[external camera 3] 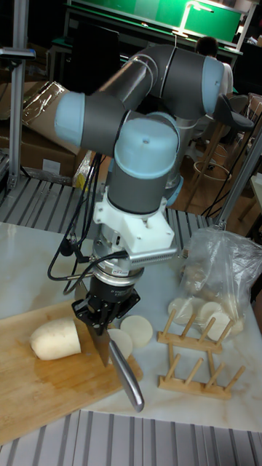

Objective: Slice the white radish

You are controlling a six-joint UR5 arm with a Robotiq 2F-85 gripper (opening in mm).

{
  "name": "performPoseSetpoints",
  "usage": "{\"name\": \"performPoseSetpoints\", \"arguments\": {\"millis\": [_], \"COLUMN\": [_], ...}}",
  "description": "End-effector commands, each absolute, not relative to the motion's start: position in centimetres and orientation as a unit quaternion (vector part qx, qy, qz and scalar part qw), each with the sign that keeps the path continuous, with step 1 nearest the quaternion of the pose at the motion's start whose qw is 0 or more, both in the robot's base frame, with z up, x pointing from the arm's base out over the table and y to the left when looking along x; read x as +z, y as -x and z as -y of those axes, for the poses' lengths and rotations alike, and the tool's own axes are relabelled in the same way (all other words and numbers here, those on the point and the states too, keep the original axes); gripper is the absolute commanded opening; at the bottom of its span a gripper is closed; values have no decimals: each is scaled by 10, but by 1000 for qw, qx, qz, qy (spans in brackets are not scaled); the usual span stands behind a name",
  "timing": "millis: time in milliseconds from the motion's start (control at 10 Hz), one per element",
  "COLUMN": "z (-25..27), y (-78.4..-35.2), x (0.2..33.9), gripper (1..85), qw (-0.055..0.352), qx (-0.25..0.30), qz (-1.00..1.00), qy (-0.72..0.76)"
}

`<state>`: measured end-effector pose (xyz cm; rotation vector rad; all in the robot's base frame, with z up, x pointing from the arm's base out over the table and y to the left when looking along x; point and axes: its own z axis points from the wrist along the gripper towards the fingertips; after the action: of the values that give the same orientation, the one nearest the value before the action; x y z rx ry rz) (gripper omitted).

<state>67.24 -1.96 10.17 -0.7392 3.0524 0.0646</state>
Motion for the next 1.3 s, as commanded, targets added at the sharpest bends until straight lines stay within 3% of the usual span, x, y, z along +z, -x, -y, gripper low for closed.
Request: {"name": "performPoseSetpoints", "arguments": {"millis": [0,500,1200], "z": [13,20,7], "y": [-685,-697,-693], "x": [145,177,179], "gripper": [13,13,13], "qw": [11,-4,-10], "qx": [48,21,47], "qz": [-973,-978,-988], "qy": [227,208,150]}}
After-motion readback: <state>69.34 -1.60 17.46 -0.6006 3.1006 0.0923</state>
